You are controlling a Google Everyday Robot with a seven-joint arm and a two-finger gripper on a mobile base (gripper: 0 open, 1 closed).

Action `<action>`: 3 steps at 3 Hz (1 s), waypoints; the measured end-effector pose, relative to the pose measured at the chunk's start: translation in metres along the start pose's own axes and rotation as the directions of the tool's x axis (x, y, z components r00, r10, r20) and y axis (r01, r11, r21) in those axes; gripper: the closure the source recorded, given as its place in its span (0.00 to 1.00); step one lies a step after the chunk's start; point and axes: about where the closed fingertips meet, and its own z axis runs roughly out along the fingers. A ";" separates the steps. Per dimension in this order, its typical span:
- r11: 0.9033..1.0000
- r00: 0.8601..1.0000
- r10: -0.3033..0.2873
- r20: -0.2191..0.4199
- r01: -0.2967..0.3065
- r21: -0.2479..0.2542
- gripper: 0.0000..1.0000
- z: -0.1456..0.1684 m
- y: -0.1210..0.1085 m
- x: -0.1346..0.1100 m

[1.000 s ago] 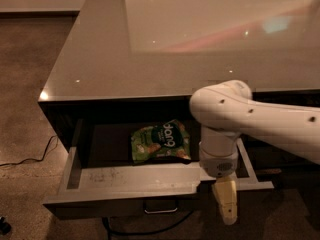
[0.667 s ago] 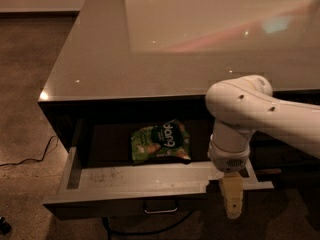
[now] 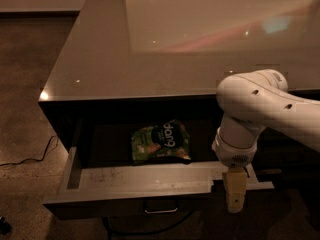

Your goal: Open top drawer

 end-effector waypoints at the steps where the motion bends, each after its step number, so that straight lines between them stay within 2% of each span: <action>1: 1.000 0.999 0.002 0.032 -0.002 0.000 0.00 0.001 0.003 0.003; 2: 1.000 0.999 0.005 0.052 -0.007 0.026 0.19 -0.002 0.003 0.003; 3: 0.999 0.997 0.007 0.074 -0.010 0.042 0.42 0.000 -0.001 -0.002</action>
Offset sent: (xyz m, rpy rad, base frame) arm -0.0005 -0.0017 0.0052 0.0753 -0.0606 -0.0246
